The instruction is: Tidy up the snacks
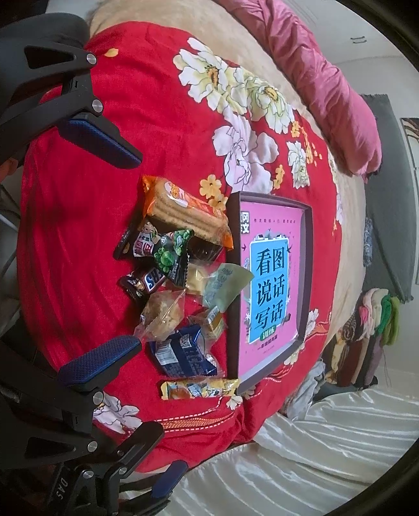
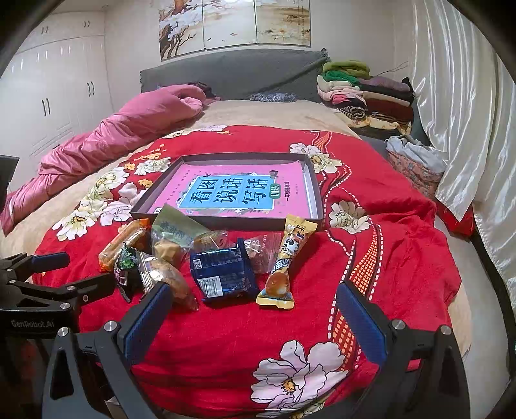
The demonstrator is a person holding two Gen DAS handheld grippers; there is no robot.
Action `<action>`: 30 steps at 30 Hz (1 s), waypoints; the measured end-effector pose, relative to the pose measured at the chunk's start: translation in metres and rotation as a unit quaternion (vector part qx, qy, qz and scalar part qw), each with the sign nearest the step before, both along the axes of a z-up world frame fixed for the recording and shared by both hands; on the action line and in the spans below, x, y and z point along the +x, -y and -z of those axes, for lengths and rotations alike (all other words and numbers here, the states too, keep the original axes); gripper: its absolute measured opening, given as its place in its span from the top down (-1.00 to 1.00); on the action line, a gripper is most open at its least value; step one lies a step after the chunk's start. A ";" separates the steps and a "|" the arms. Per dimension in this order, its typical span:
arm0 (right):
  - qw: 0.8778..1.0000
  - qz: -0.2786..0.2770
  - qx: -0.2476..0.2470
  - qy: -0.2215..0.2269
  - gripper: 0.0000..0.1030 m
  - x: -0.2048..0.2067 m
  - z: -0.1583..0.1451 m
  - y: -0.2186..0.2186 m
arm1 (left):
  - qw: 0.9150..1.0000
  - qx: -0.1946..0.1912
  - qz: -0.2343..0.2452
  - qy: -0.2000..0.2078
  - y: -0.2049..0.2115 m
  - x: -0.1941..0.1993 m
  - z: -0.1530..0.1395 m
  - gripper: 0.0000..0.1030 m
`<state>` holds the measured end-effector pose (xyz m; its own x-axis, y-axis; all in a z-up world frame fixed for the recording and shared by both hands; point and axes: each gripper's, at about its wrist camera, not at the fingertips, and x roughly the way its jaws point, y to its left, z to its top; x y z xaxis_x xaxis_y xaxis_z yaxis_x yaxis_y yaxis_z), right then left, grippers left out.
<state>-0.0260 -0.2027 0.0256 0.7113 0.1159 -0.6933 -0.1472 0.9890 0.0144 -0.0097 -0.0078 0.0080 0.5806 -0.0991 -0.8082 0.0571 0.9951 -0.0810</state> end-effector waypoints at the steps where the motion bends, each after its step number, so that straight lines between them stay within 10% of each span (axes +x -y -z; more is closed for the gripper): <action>1: 1.000 0.000 0.000 0.000 -0.99 0.000 0.000 0.000 | 1.000 -0.001 0.001 0.000 0.000 0.000 0.000 -1.00; 30: 1.000 0.001 0.002 0.004 -0.99 -0.001 -0.003 0.001 | 1.000 -0.005 0.007 0.006 0.001 -0.001 -0.005 -1.00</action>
<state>-0.0265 -0.2037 0.0286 0.7170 0.1173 -0.6872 -0.1459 0.9892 0.0166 -0.0109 -0.0087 0.0129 0.5895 -0.1149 -0.7995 0.0715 0.9934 -0.0901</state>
